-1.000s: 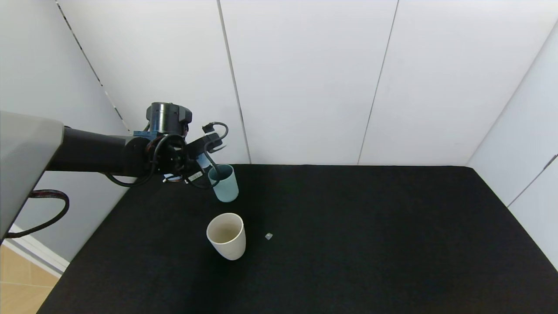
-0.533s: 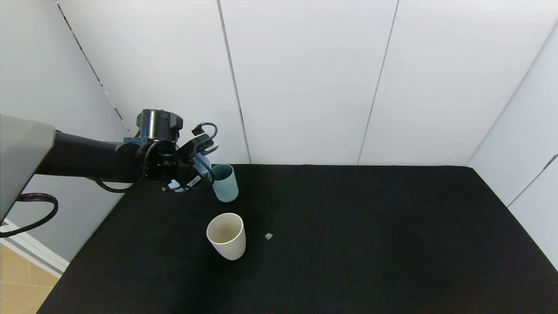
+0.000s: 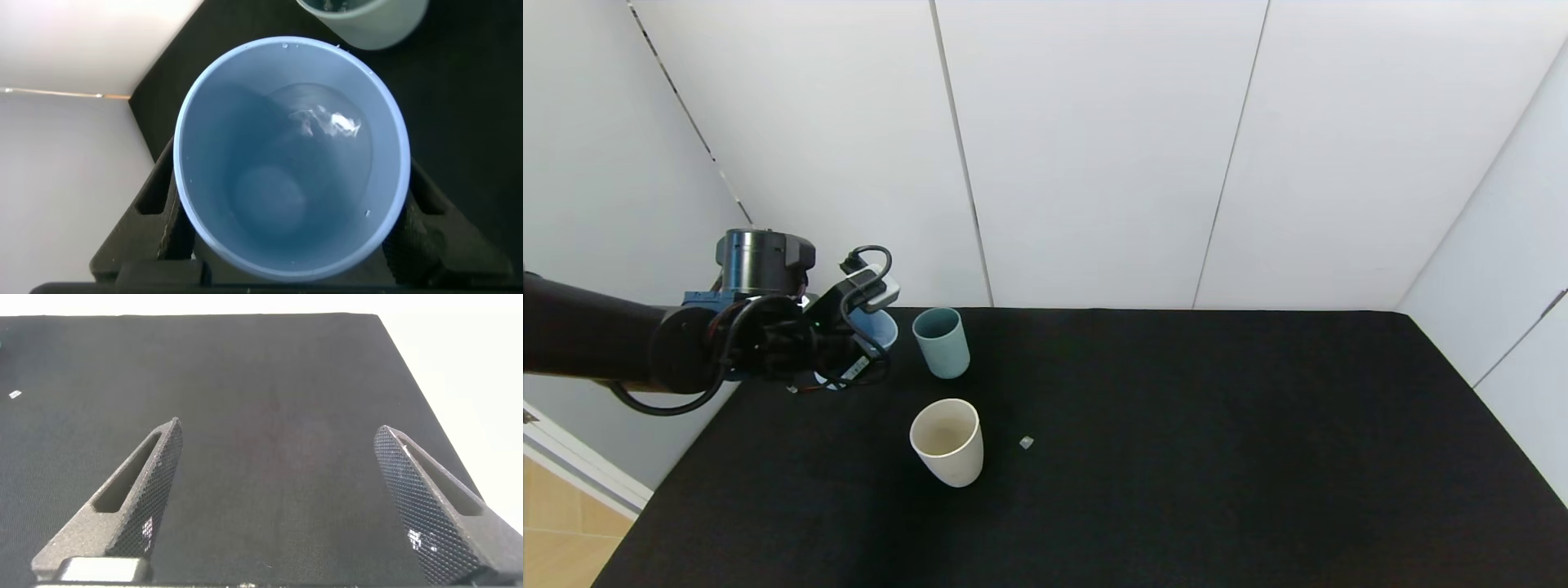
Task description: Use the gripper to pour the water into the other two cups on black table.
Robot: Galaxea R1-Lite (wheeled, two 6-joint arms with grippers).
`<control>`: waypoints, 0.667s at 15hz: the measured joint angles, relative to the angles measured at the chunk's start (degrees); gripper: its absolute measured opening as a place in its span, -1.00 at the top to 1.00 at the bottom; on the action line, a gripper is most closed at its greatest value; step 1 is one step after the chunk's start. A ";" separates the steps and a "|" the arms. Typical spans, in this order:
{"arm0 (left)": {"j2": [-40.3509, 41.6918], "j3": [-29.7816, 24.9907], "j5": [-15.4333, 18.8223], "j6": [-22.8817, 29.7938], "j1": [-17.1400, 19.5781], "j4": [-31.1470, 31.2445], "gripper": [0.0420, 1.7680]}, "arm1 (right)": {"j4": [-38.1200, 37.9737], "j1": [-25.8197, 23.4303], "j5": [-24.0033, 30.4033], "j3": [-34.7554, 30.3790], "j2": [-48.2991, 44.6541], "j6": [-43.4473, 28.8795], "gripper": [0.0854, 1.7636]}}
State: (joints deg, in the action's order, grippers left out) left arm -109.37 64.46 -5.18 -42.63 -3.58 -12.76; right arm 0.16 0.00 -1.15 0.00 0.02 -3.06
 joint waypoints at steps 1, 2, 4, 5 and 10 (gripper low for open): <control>1.82 -2.62 0.48 1.10 -0.22 -1.79 -0.40 | 0.00 0.00 0.00 0.00 0.00 0.00 -0.94; 3.54 -5.01 0.89 2.26 -0.68 -2.80 -0.40 | 0.00 0.00 0.00 0.00 0.00 0.00 -0.94; 6.97 -9.06 1.38 3.06 -2.01 -3.50 -0.40 | 0.00 0.00 0.00 0.00 0.00 -0.02 -0.94; 8.55 -10.89 1.44 3.30 -2.74 -3.50 -0.40 | 0.00 0.00 0.00 0.00 0.00 0.00 -0.94; 14.56 -18.19 1.24 6.03 -8.09 -3.57 -0.40 | 0.00 0.00 0.00 0.00 0.00 0.00 -0.94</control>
State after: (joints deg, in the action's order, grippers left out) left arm -94.82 46.28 -3.94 -36.60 -11.68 -16.34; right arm 0.16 0.00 -1.15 0.00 0.02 -3.06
